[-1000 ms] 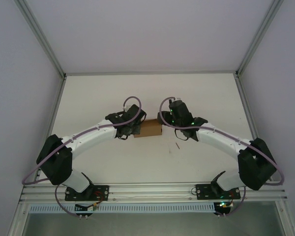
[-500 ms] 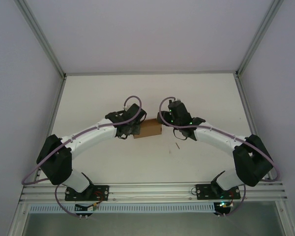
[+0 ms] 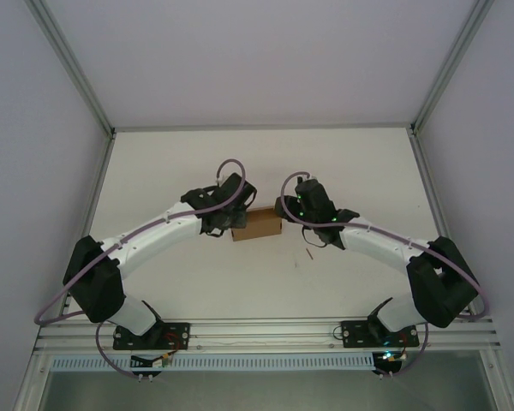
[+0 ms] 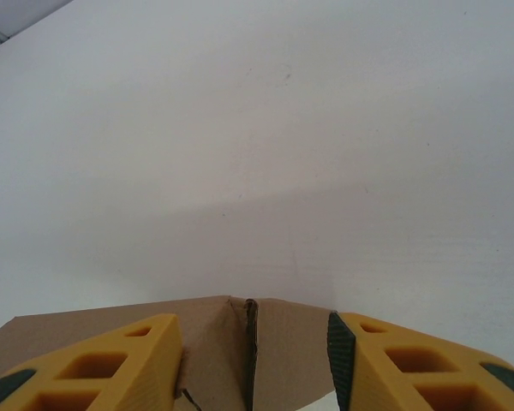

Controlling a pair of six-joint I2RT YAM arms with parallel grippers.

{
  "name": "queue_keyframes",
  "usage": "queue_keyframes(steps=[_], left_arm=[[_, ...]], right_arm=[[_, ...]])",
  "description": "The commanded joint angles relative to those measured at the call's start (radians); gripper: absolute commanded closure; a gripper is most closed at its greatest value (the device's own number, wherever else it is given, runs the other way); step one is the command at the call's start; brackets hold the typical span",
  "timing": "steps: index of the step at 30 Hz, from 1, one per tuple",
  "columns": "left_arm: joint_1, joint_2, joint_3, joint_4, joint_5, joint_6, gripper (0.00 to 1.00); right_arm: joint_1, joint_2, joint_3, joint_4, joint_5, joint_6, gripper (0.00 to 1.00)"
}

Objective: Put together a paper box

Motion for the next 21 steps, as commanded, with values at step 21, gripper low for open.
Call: queue_keyframes(steps=[21], left_arm=[[0.172, -0.007, -0.106, 0.113, 0.272, -0.184, 0.59]], right_arm=[[0.001, 0.060, -0.106, -0.274, -0.008, 0.039, 0.57]])
